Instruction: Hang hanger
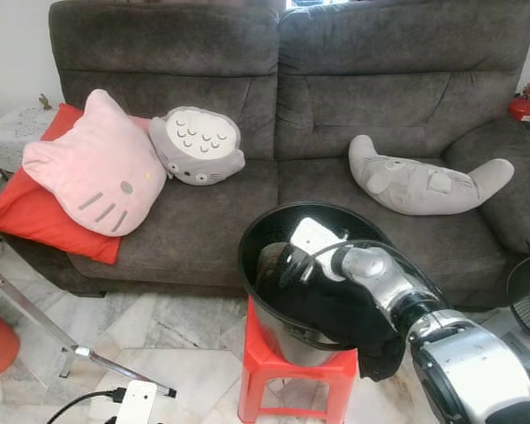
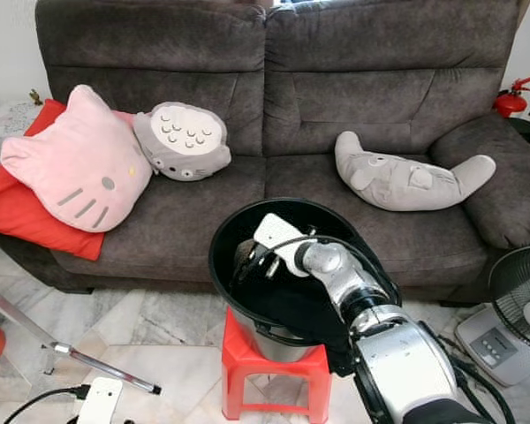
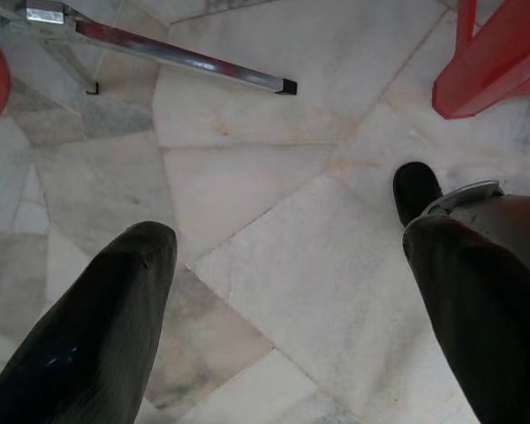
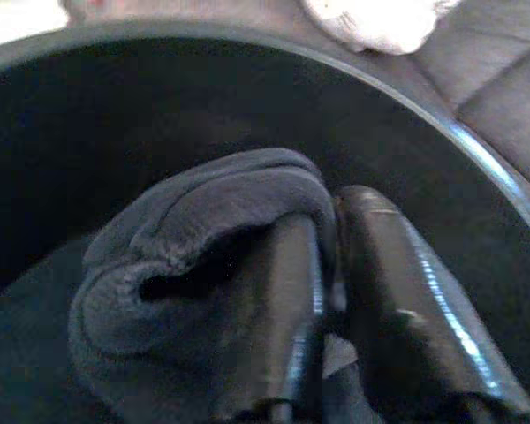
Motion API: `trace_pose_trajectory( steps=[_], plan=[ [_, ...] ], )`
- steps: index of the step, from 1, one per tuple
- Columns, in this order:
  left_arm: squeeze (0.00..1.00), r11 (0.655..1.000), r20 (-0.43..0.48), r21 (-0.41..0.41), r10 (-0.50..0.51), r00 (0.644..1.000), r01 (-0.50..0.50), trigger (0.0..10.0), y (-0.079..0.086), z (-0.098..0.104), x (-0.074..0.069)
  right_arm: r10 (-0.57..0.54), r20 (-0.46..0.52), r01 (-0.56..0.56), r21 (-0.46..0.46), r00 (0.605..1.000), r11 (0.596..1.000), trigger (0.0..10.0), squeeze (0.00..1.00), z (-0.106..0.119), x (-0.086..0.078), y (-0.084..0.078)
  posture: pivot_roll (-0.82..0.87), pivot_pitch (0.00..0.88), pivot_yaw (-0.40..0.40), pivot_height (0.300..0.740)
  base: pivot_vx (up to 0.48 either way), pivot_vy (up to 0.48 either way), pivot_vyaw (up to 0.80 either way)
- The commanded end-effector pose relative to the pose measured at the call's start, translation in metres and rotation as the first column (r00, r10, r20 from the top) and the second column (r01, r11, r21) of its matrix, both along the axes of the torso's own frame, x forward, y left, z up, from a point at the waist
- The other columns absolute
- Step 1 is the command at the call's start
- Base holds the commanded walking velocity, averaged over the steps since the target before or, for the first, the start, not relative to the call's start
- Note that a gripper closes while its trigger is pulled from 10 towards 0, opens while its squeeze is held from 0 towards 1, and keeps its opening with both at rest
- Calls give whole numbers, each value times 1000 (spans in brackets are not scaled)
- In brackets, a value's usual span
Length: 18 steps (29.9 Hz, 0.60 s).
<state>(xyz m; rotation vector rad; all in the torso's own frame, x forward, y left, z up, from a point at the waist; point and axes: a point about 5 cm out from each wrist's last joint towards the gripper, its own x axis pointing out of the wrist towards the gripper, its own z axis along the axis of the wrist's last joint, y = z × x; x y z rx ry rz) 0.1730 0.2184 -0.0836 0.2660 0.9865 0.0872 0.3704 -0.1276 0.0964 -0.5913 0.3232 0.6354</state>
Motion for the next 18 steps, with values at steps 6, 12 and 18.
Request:
trace_pose_trajectory(
  steps=[6,12,18],
  plan=[
    [0,1000,-22,13,-8,1000,8,10000,3,-1,-3,-36,53,29,125,998,992,10000,1000,16,7,6,-16,0,51,740,0,0,0],
    [0,1000,-25,11,-14,1000,14,10000,3,-1,-3,-38,60,30,138,997,990,10000,1000,14,5,9,-18,0,51,740,0,0,0],
    [0,1000,-23,10,-10,1000,10,10000,2,-1,-3,-274,127,220,334,953,917,10000,1000,23,10,-5,-18,0,51,740,0,0,0]
  ],
)
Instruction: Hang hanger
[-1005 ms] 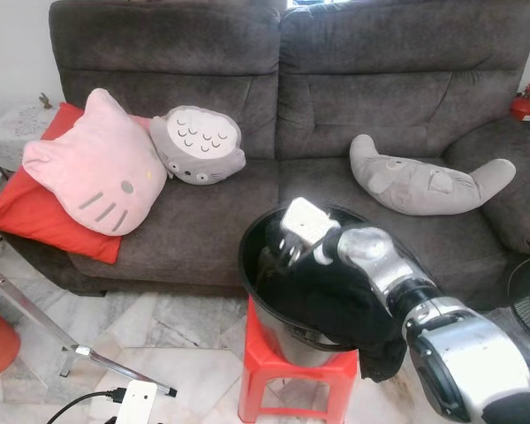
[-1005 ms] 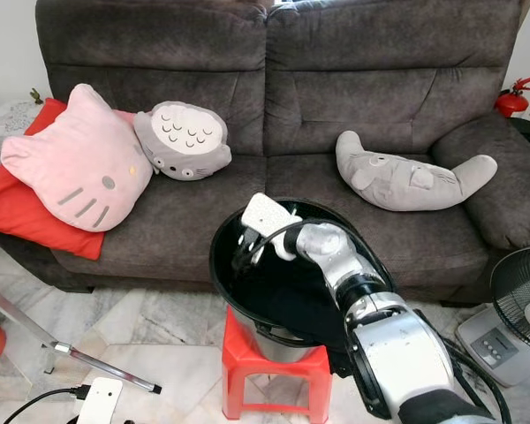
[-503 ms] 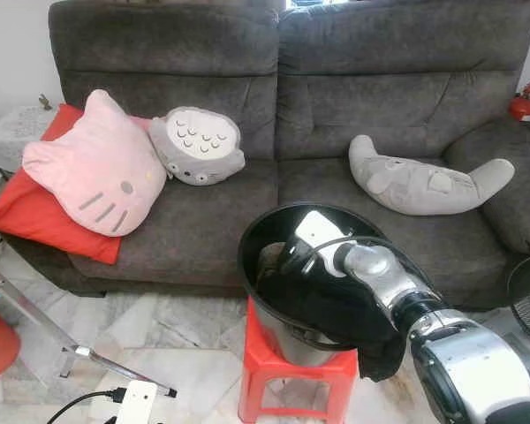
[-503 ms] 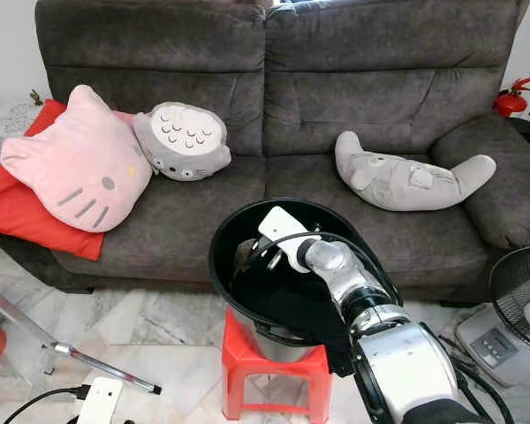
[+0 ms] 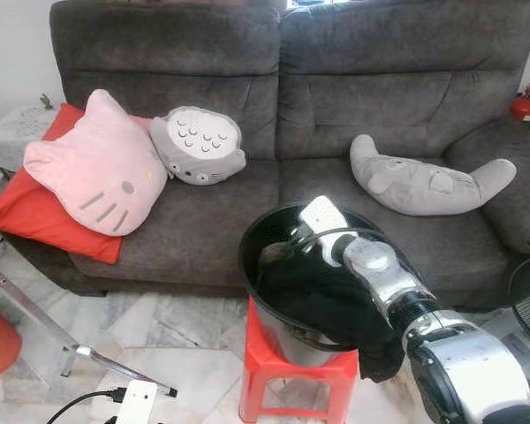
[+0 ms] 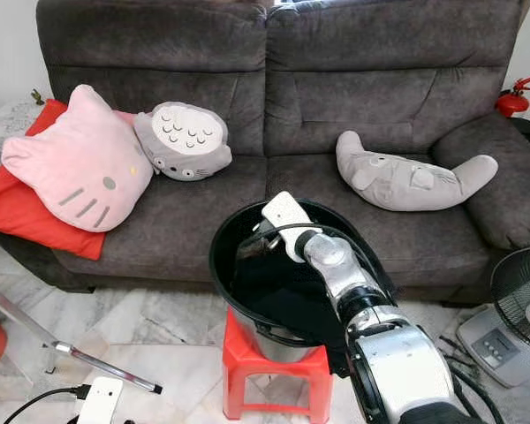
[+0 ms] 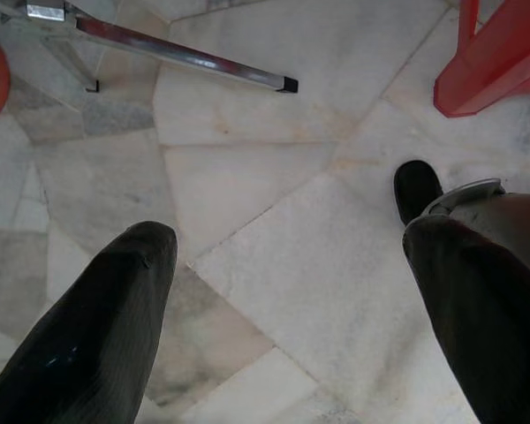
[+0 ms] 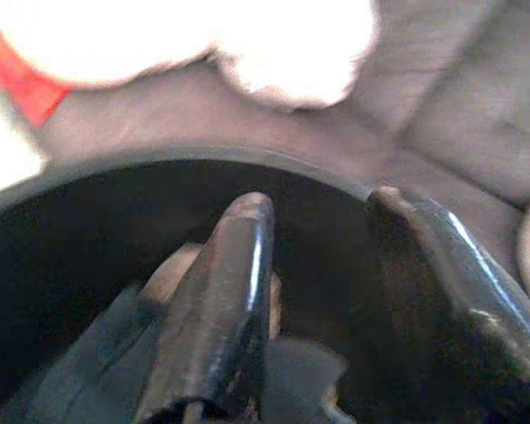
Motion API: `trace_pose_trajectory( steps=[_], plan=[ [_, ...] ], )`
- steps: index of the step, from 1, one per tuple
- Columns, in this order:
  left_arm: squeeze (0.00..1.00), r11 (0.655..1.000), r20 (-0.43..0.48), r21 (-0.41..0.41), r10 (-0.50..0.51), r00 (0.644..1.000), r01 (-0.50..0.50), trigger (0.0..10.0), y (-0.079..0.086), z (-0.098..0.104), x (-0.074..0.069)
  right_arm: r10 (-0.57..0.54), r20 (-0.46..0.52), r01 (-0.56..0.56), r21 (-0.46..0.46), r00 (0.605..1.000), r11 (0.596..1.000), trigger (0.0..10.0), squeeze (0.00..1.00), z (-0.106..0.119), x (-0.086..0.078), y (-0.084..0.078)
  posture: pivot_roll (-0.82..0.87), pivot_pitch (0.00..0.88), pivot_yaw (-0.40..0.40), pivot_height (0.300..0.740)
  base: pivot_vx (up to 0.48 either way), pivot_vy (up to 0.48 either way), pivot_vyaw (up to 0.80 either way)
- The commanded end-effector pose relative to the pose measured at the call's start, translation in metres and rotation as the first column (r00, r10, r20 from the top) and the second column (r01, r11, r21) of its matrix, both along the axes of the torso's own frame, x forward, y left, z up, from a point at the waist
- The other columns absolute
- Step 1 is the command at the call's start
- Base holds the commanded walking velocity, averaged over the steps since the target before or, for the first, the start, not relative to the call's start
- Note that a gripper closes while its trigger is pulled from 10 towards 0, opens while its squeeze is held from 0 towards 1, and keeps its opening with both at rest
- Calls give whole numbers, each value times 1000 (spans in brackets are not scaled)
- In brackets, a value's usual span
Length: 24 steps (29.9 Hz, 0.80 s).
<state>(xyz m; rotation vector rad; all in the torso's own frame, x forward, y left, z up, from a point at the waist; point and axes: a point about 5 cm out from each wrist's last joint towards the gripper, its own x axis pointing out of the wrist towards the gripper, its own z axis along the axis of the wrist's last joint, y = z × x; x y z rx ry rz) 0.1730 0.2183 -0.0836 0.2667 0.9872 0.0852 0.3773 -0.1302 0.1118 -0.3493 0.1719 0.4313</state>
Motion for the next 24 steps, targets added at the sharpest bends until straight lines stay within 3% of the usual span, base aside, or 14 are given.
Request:
trace_pose_trajectory(
  steps=[1,2,3,4,8,9,12,17,24],
  plan=[
    [0,1000,-22,10,-8,1000,8,10000,3,-1,-3,-94,49,86,138,994,987,10000,1000,8,2,-5,-18,0,51,740,0,0,0],
    [0,1000,-22,10,-8,1000,8,10000,2,-1,-3,-131,57,115,220,990,969,10000,843,7,0,-8,-17,0,47,740,0,0,0],
    [0,1000,-23,11,-13,1000,13,10000,2,-1,-4,-198,59,166,350,978,922,10000,0,2,-7,-15,-20,0,49,740,0,0,0],
    [0,1000,-22,13,-19,1000,19,10000,3,-1,-3,-236,45,192,440,971,877,10000,0,-5,-16,-18,-24,0,52,740,0,0,0],
    [0,999,-23,16,-27,999,28,10000,3,-1,-3,-229,57,177,464,972,868,10000,0,-13,-29,-16,-32,0,57,740,0,0,0],
    [0,999,-25,18,-37,999,38,10000,3,-1,-3,-219,64,163,477,974,864,10000,0,-19,-40,-13,-34,0,56,740,0,0,0],
    [0,999,-24,20,-45,999,45,10000,4,-1,-3,-212,50,156,517,976,841,10000,0,-25,-52,-9,-32,0,54,740,0,-89,0],
    [0,999,-25,23,-41,999,41,10000,4,-1,-3,-217,15,179,507,976,843,10000,0,-33,-58,-8,-32,0,54,740,0,-348,0],
    [0,999,-28,25,-42,999,43,10000,5,-1,-4,-204,23,165,508,979,845,10000,0,-24,-56,-3,-26,0,51,740,0,-364,0]
  ],
)
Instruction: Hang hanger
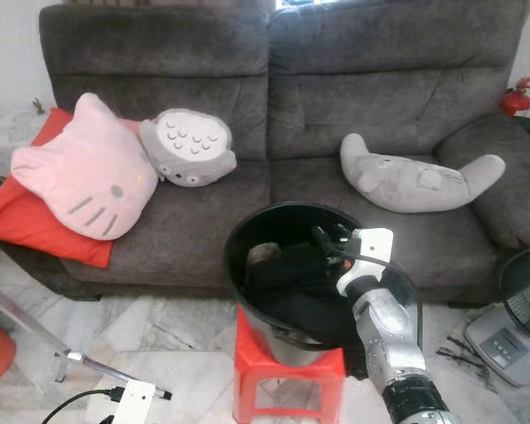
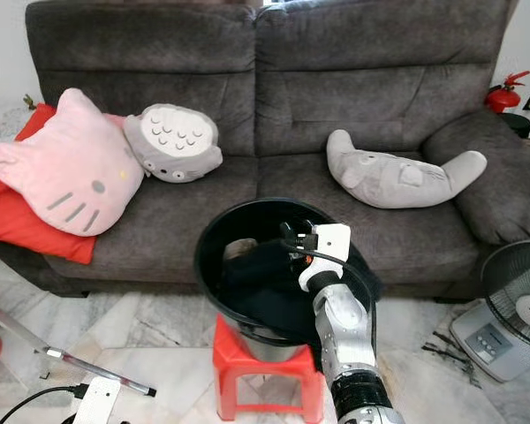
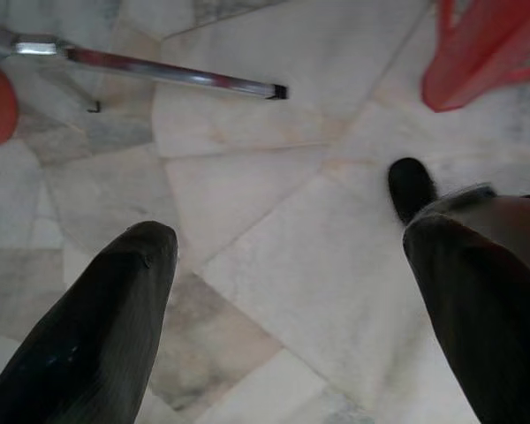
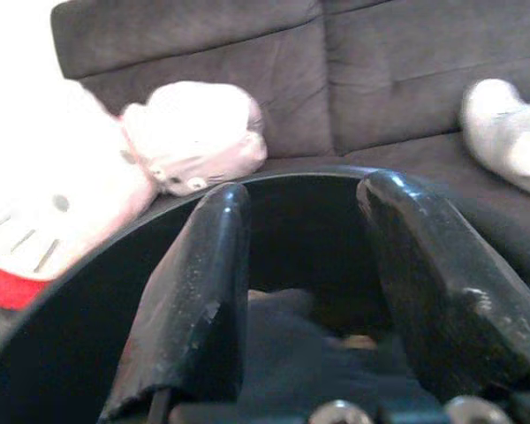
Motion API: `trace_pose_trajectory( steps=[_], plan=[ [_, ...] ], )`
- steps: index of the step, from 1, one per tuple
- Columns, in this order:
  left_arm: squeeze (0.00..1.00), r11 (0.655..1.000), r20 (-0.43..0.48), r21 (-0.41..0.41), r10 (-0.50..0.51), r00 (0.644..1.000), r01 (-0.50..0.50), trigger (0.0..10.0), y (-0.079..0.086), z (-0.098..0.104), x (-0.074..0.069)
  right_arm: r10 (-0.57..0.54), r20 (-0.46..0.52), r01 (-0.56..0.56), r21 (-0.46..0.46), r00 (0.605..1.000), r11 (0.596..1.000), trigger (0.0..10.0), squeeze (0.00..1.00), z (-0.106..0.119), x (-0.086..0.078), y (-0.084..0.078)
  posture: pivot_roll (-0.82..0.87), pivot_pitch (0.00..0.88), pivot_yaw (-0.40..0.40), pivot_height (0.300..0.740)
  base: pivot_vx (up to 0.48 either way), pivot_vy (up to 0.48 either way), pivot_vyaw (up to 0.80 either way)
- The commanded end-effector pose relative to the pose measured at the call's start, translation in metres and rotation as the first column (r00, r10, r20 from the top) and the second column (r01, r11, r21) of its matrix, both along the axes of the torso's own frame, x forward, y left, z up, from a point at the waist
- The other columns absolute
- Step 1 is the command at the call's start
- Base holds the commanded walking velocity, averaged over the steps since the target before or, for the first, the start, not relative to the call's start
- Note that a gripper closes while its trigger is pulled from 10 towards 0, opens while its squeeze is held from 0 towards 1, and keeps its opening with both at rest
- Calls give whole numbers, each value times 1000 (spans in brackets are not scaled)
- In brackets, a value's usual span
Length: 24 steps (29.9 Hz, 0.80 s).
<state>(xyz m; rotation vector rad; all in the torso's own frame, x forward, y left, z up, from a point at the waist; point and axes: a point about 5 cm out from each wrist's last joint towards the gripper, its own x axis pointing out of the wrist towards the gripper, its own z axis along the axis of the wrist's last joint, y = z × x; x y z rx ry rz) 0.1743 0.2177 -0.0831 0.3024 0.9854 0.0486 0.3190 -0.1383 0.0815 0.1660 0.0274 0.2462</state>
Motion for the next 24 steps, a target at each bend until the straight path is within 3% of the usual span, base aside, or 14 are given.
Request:
trace_pose_trajectory(
  steps=[1,13,19,23,24],
  plan=[
    [0,1000,-22,13,3,1000,-3,10000,5,-2,-6,7,16,-7,9,1000,1000,10000,0,7,2,5,-27,0,49,740,0,-360,0],
    [0,1000,-22,16,1,1000,-1,10000,4,-2,-6,-20,-9,20,30,1000,999,10000,0,4,-2,5,-29,0,46,740,0,-334,0],
    [0,1000,-21,20,-2,1000,2,10000,5,-2,-6,-49,-13,50,57,999,997,10000,0,3,-5,3,-29,0,46,740,0,0,0],
    [0,1000,-21,20,4,1000,-3,10000,5,-2,-6,-103,-55,108,103,993,989,10000,0,-4,-7,-2,-34,0,50,740,0,0,0],
    [0,1000,-22,21,2,1000,-1,10000,5,-2,-6,-148,-108,163,155,983,974,10000,0,-13,-9,-7,-34,0,50,740,0,0,0]
  ],
)
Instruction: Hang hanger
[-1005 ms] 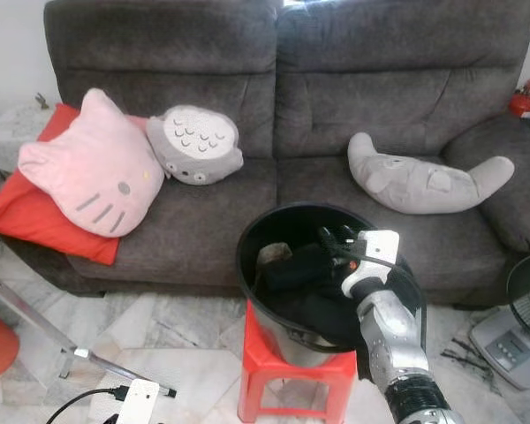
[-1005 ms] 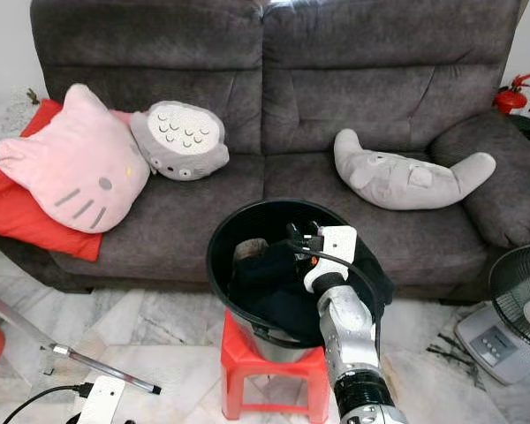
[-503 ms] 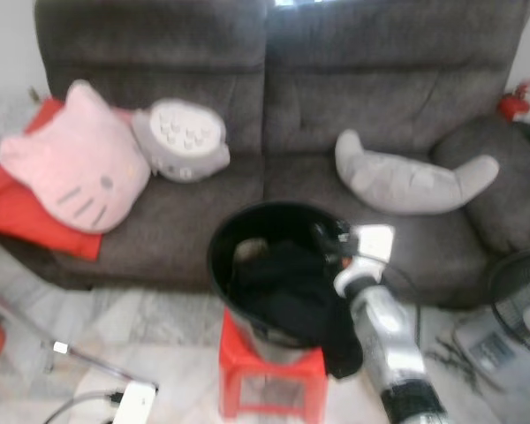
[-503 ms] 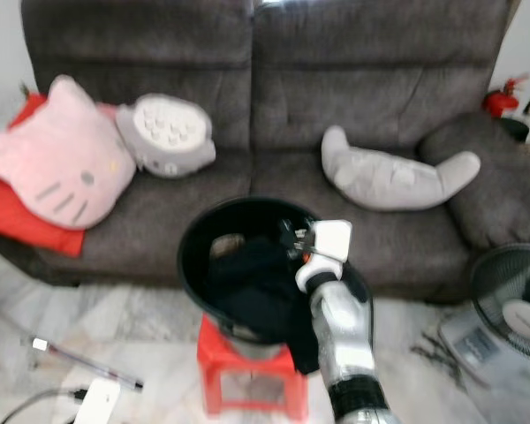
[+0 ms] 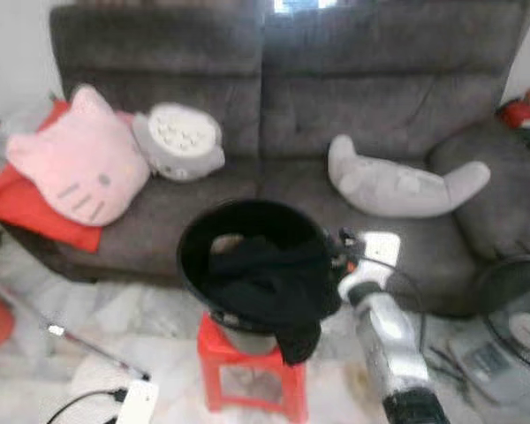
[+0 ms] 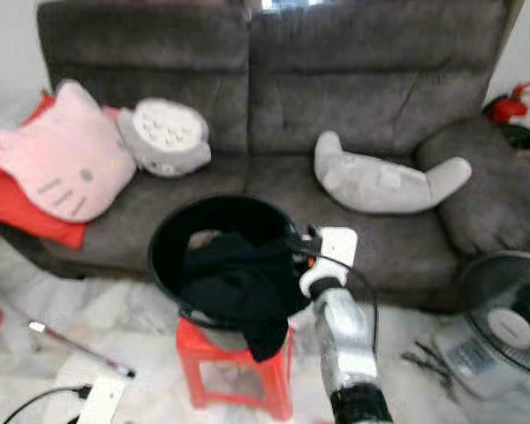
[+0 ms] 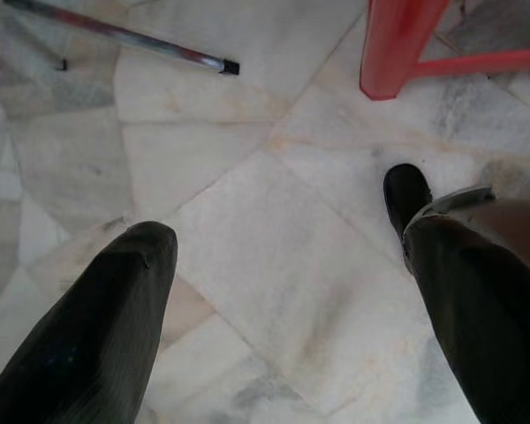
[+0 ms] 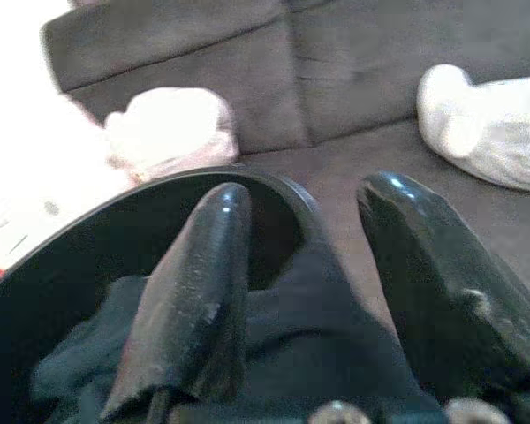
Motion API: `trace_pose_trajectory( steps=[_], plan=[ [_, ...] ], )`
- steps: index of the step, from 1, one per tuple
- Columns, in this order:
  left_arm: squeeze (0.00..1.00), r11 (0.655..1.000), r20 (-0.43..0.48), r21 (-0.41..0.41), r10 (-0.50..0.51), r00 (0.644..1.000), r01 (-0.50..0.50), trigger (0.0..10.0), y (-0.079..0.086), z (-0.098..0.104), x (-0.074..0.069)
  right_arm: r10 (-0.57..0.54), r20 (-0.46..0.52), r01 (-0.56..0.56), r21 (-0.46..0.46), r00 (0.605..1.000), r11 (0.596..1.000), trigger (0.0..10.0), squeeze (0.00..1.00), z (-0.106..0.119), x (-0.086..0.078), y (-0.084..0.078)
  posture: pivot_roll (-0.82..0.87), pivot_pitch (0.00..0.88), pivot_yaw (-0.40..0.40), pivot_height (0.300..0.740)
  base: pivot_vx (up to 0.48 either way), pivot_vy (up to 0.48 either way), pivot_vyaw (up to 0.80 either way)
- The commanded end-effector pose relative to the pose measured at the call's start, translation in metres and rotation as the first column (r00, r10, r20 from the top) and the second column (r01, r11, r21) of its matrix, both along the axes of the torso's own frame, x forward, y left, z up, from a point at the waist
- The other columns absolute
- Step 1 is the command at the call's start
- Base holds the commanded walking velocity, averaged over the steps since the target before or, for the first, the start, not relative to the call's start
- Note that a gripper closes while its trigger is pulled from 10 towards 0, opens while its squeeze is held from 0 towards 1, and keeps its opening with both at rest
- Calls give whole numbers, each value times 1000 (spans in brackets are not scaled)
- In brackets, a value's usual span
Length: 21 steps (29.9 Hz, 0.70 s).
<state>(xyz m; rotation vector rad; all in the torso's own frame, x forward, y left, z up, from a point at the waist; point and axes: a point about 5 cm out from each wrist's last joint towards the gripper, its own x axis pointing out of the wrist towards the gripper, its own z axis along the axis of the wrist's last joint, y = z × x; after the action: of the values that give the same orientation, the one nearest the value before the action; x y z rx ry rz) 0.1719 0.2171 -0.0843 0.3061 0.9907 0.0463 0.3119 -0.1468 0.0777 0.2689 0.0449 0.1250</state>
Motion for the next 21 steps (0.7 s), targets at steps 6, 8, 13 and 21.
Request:
trace_pose_trajectory(
  steps=[6,8,13,21],
  plan=[
    [0,1000,-12,22,7,1000,-6,10000,6,0,-3,-129,-221,179,228,967,957,10000,0,-41,-13,-11,-29,0,53,740,0,0,0],
    [0,1000,-11,24,7,1000,-7,10000,6,0,-3,-100,-250,165,254,963,953,10000,0,-49,-18,-10,-29,0,53,740,0,0,0],
    [0,1000,-6,29,9,1000,-9,10000,7,0,-2,-67,-321,172,311,945,935,10000,0,-72,-34,-8,-28,0,57,740,0,0,0],
    [0,999,0,39,12,1000,-12,10000,8,1,-1,-157,-337,274,335,928,901,10000,0,-86,-51,-20,-29,0,63,740,0,0,0]
  ],
)
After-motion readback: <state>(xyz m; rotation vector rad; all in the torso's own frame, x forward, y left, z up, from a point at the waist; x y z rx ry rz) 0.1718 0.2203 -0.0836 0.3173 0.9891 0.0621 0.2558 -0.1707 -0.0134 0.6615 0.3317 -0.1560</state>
